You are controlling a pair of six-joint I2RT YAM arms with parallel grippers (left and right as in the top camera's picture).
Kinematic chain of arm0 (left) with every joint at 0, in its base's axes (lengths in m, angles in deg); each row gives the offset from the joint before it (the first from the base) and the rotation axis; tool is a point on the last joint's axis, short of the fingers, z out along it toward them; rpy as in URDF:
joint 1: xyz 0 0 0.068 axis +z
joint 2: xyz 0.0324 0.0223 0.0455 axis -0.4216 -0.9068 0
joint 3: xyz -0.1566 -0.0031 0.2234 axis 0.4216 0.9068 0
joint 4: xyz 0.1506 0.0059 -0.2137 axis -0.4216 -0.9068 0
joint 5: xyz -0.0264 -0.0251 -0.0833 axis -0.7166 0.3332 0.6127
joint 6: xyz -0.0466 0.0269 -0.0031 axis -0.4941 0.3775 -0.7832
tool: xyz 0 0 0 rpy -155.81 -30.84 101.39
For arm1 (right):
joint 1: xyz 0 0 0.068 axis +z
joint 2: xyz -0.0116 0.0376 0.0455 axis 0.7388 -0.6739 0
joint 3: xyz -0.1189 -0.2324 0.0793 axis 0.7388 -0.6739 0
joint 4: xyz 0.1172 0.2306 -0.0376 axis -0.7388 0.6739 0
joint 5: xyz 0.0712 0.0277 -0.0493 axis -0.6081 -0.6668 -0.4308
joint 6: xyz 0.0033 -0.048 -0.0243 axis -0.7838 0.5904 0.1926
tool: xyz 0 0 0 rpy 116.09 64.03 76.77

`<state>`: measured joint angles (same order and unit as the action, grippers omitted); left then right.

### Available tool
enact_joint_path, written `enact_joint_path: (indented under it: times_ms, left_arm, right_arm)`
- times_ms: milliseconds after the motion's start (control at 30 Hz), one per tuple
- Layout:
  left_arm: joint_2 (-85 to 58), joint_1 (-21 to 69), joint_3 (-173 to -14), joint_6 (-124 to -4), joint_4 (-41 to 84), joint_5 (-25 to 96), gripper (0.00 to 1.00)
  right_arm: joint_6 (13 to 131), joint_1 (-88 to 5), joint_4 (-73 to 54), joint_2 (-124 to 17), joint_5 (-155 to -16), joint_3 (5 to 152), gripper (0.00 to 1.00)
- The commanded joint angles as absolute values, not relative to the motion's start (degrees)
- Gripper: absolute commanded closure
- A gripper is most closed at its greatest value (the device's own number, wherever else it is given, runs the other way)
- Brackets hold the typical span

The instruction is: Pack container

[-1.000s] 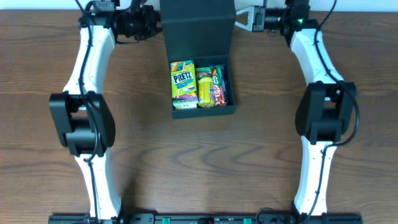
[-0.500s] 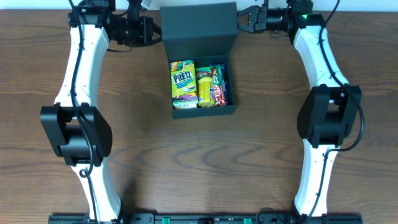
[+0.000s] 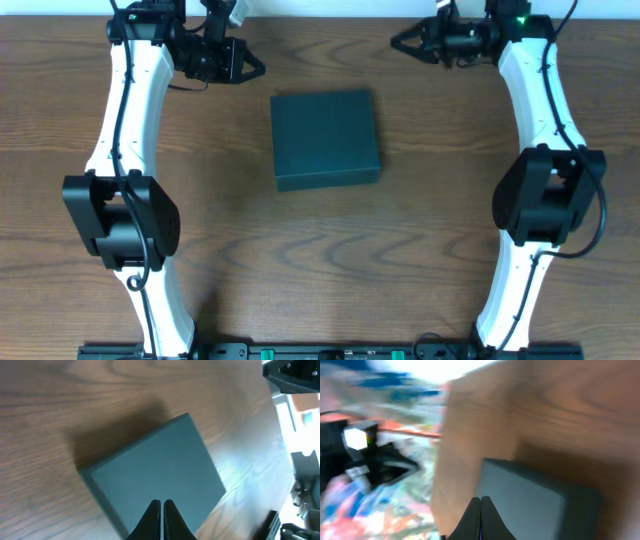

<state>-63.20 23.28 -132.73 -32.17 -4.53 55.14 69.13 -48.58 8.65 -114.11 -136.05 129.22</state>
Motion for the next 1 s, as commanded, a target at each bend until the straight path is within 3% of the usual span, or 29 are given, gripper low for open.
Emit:
enact_joint_path:
  times_ms: [0, 100, 200, 633, 833, 967]
  left_arm:
    - [-61.34, 20.73, -133.65, -27.67, -6.39, 50.42, 0.94]
    - [-61.34, 16.77, -133.65, -23.39, -8.81, 43.49, 0.94]
    - [-61.34, 13.78, -133.65, -21.97, -9.75, 40.22, 0.94]
    - [-54.74, 13.23, -133.38, -23.39, -22.43, 48.24, 0.94]
    - [-40.00, 13.23, -124.03, -24.98, -19.89, 46.38, 0.94]
    - [-27.50, 12.05, -109.36, -33.38, -11.87, 41.81, 0.94]
  right_arm:
    - [74.18, -48.71, 14.29, -107.99, -116.48, 129.96, 0.98]
    - [77.63, -48.61, 20.08, -102.83, -103.50, 129.96, 0.99]
    - [78.92, -48.56, 22.48, -99.20, -100.07, 129.96, 0.98]
    - [85.83, -44.56, 42.98, -86.17, -95.87, 128.76, 0.99]
    - [88.58, -43.16, 39.46, -73.80, -96.11, 117.06, 0.99]
    - [88.51, -43.14, 31.84, -59.92, -100.20, 98.18, 0.99]
